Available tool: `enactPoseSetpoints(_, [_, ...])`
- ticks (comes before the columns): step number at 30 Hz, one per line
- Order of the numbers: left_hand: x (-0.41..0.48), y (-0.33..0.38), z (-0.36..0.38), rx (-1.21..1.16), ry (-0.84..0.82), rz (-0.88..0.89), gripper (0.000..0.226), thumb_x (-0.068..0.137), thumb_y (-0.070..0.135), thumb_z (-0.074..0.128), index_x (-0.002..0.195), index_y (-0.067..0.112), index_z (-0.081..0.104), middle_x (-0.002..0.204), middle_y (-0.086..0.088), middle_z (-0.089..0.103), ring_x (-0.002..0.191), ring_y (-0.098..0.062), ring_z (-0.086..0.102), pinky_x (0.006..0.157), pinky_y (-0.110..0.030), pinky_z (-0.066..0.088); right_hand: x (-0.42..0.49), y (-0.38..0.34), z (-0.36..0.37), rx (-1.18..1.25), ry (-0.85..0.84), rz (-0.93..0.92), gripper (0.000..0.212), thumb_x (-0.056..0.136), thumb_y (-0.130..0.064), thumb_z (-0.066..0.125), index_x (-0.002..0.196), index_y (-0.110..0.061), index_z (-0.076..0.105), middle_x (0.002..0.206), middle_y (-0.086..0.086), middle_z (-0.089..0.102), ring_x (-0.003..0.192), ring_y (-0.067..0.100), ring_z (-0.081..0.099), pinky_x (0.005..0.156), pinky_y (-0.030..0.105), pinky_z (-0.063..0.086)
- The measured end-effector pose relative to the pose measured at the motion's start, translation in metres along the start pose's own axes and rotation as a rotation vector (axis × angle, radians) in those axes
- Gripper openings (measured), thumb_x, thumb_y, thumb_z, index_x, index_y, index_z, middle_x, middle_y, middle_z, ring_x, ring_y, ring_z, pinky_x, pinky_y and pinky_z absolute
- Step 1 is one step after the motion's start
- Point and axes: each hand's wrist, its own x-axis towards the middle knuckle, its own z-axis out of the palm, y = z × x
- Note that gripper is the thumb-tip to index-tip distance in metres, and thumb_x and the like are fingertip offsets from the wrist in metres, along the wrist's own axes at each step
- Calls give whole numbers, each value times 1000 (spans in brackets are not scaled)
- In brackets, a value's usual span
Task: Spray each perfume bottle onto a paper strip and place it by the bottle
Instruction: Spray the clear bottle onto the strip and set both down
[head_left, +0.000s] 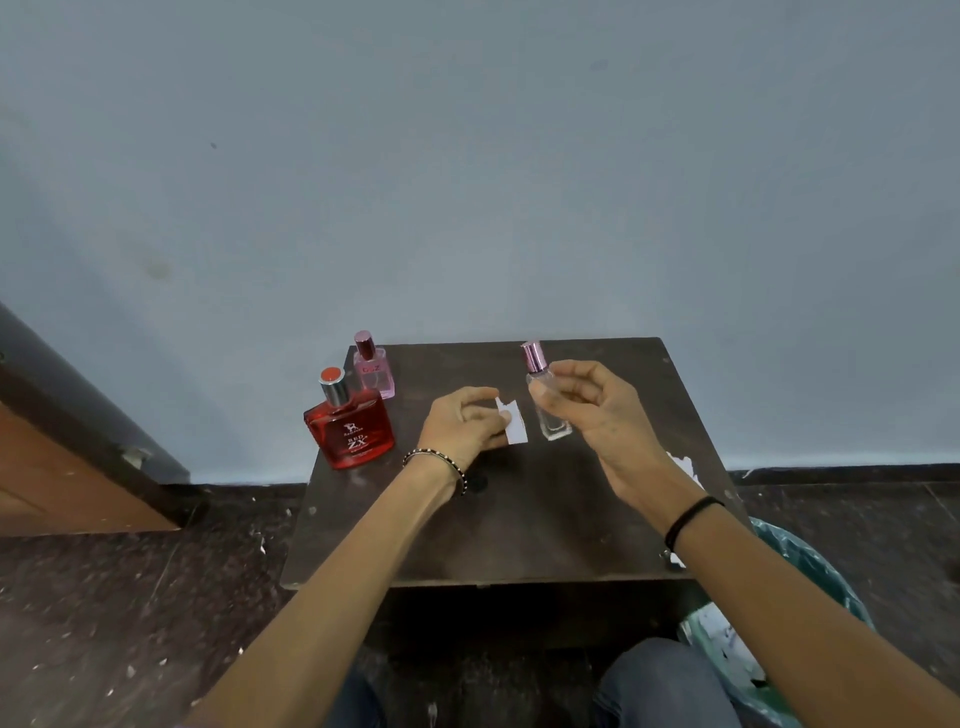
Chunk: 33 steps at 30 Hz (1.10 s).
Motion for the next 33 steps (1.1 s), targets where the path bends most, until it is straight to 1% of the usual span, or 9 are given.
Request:
enactPoseSetpoints(3, [12,0,-2,10,59,1,40,84,-5,74,121,1,60,89,-15,75,80,-24,76,77,-33,63,20,0,5,-34,-12,-41,43,79,-22,86,116,-18,66,108,-1,78,103,12,72,81,18,52])
enactPoseSetpoints(8, [25,5,-1,26,192,4,37,81,-1,79,113,4,60,89,-15,73,75,-23,76,62,-24,62,52,-4,16,-147,-22,-131,40,77,-23,87,113,-20,69,102,-3,77,94,11,71,91,29,57])
enactPoseSetpoints(14, [41,7,4,45,273,-9,34,81,-3,77,106,5,56,83,-12,69,64,-21,74,66,-32,64,79,-7,24,-311,-46,-194,38,76,-34,88,109,-24,71,100,-9,77,91,0,70,95,34,57])
enactPoseSetpoints(16, [46,7,5,63,273,-12,37,81,-2,78,107,6,53,79,-10,66,61,-20,72,64,-31,64,85,-7,25,-348,-46,-202,38,76,-34,88,109,-24,71,100,-11,77,89,-3,69,95,32,56])
enactPoseSetpoints(20, [55,7,4,131,237,-25,44,80,-1,79,110,8,48,85,-15,68,54,-15,69,55,-25,62,93,-6,26,-391,-49,-215,39,77,-34,87,110,-24,71,101,-10,76,88,-3,68,93,29,54])
enactPoseSetpoints(24, [62,12,4,166,205,-61,48,81,0,79,110,11,43,84,-15,70,53,-16,69,57,-27,62,98,-4,24,-426,-58,-225,40,77,-34,86,112,-23,71,102,-11,75,86,-6,68,86,20,51])
enactPoseSetpoints(27, [63,18,3,164,181,-96,51,81,-3,78,113,11,41,97,-21,69,55,-20,70,45,-22,57,100,-2,22,-442,-67,-225,40,78,-34,86,112,-23,70,104,-11,75,91,-3,68,87,21,51])
enactPoseSetpoints(30, [64,21,3,205,181,-111,53,81,-2,78,116,10,41,88,-14,64,54,-20,69,40,-20,54,102,1,22,-442,-73,-217,39,77,-34,86,112,-23,70,104,-12,74,94,-3,68,83,18,50])
enactPoseSetpoints(33, [67,20,4,244,176,-105,53,80,1,80,116,10,41,86,-11,62,54,-22,69,44,-24,58,102,5,22,-449,-78,-213,38,78,-32,86,111,-22,70,104,-10,74,94,-1,68,81,15,49])
